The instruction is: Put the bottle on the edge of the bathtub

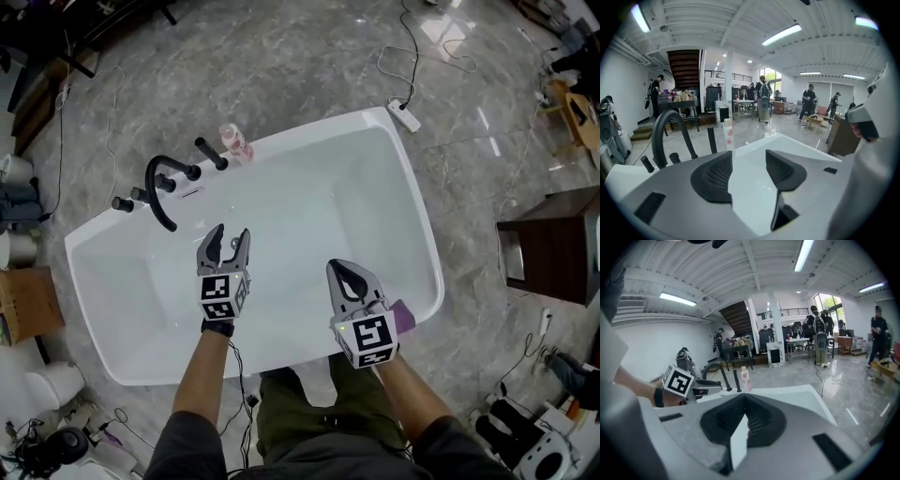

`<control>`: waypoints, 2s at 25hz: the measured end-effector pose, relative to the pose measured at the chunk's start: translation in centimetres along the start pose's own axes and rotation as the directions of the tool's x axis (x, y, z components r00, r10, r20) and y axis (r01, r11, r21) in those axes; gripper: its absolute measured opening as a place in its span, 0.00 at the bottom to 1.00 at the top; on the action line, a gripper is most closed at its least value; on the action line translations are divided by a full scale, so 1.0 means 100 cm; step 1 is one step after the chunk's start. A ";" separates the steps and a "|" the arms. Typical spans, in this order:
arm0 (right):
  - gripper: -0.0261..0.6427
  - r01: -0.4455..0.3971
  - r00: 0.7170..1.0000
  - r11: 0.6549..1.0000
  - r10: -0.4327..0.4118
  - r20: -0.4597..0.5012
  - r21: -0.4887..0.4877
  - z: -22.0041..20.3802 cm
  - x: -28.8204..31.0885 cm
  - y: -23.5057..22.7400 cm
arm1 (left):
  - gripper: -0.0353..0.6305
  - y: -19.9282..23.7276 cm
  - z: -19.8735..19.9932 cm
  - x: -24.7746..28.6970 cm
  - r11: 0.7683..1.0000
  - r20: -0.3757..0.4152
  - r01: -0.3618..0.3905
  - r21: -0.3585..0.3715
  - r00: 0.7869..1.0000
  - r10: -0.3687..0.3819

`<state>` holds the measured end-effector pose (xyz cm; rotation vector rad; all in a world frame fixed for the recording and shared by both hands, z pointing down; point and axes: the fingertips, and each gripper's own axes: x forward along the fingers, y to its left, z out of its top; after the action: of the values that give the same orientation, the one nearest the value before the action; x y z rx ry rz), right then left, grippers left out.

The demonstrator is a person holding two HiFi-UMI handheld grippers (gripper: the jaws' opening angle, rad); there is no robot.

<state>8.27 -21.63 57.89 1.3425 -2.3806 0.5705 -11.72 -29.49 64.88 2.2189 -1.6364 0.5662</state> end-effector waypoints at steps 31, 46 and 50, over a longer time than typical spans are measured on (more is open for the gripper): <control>0.04 -0.090 0.970 0.983 0.122 0.210 -0.158 0.180 -0.160 0.194 | 0.18 -0.042 0.181 -0.311 0.998 0.236 0.040 0.050 0.970 -0.051; 0.04 -0.092 0.964 0.981 0.130 0.230 -0.170 0.180 -0.196 0.219 | 0.06 -0.050 0.185 -0.376 0.995 0.286 0.028 0.096 0.957 -0.055; 0.04 -0.093 0.963 0.981 0.132 0.235 -0.168 0.181 -0.199 0.219 | 0.06 -0.057 0.182 -0.383 0.992 0.285 0.044 0.115 0.955 -0.075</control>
<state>-2.75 -5.94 28.94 1.2799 -2.6511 0.2513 -14.09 -4.90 29.97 2.5204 -1.7024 0.3313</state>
